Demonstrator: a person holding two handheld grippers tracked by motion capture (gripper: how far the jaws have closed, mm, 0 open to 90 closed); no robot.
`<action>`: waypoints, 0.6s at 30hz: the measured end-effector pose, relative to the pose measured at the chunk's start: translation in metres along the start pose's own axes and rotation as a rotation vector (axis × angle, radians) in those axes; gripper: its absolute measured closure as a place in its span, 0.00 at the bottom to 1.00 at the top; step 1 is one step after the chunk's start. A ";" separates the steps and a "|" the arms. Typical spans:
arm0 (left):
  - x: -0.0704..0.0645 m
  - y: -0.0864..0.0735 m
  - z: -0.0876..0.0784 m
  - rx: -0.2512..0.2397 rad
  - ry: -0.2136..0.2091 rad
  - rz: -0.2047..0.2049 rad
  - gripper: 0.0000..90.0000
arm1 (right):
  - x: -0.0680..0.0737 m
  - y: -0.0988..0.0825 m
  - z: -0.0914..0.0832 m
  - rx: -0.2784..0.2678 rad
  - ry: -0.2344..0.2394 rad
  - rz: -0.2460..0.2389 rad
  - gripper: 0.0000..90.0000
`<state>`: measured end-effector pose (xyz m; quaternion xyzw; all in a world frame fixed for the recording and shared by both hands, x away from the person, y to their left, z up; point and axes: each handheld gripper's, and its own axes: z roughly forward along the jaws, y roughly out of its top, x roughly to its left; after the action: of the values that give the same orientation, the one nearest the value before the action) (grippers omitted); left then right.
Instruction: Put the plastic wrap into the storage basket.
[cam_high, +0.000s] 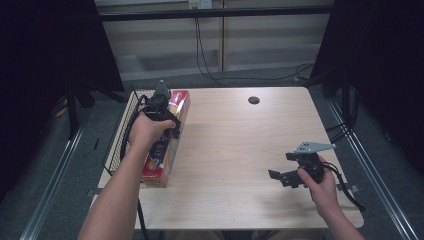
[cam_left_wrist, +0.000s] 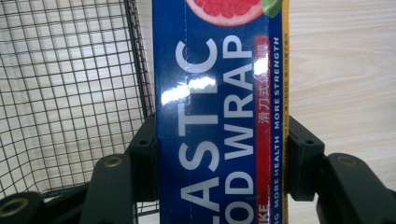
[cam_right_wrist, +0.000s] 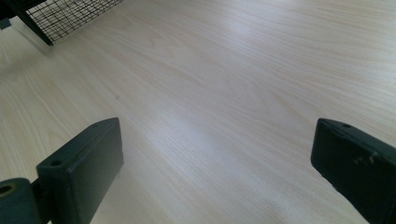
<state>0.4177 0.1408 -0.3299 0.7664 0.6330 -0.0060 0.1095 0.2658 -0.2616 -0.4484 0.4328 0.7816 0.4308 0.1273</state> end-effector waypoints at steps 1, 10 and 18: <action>0.001 0.000 -0.001 -0.001 0.004 0.002 0.48 | 0.000 0.000 0.000 0.001 0.002 0.000 0.02; 0.009 -0.001 -0.006 -0.010 0.010 -0.013 0.48 | 0.000 0.000 0.000 0.000 0.000 -0.010 0.02; 0.018 -0.003 -0.009 -0.007 0.015 -0.027 0.48 | 0.000 0.000 0.000 0.003 0.003 -0.006 0.02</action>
<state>0.4171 0.1602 -0.3246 0.7574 0.6440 0.0008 0.1074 0.2657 -0.2613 -0.4481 0.4299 0.7839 0.4298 0.1269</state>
